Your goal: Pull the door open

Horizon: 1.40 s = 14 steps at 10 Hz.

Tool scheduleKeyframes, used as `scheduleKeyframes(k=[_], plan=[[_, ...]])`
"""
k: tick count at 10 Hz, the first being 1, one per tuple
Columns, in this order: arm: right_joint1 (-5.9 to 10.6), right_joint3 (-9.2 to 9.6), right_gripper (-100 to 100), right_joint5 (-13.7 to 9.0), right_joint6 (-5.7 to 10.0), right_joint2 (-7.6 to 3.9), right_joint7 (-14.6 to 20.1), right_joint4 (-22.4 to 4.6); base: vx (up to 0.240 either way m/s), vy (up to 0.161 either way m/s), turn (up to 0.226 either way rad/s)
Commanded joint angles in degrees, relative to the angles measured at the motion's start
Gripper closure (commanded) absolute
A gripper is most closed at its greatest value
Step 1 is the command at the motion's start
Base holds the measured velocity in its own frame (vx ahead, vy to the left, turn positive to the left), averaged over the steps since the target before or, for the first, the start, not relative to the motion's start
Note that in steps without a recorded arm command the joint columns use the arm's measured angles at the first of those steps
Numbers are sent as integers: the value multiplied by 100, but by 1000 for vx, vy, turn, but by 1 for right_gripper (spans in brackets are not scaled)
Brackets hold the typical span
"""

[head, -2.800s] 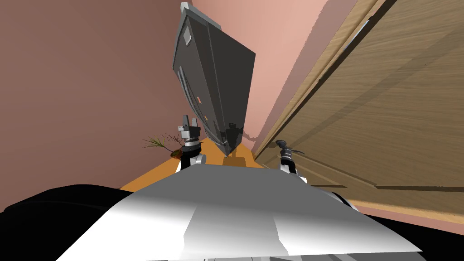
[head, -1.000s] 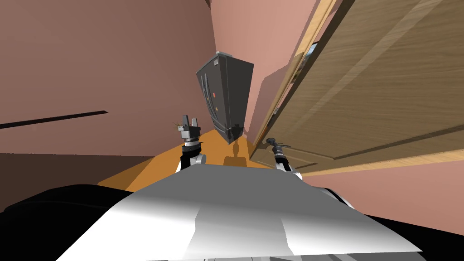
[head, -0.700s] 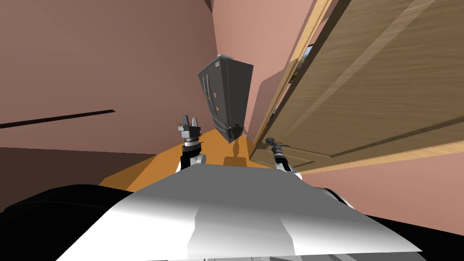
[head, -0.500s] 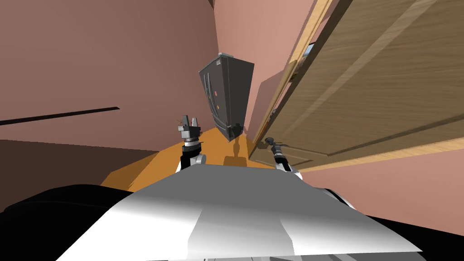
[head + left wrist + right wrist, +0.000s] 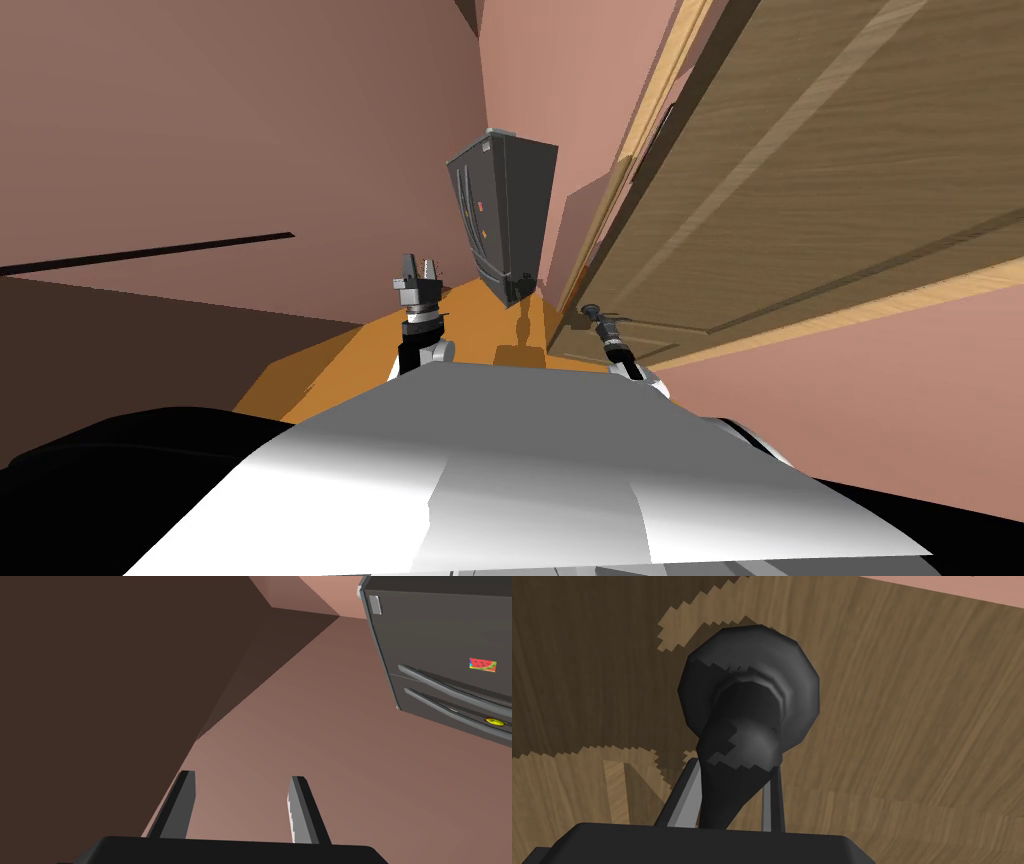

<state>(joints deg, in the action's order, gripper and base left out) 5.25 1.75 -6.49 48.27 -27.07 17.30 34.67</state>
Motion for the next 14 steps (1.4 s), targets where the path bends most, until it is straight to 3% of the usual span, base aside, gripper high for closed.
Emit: scheduleKeyframes(k=[1,2,10,11,12,14], plan=[[-34,80,100,44,47,-59,77,48,-198,-69,43],[-36,59,100,30,14,-24,49,60,-86,-26,25],[-489,566,100,259,658,-441,588,275,-184,-71,75],[-453,552,100,251,598,-381,547,255,-80,-23,13],[-560,607,100,256,784,-455,622,216,-129,-51,146],[-651,646,100,254,957,-535,682,184,-175,-94,166]])
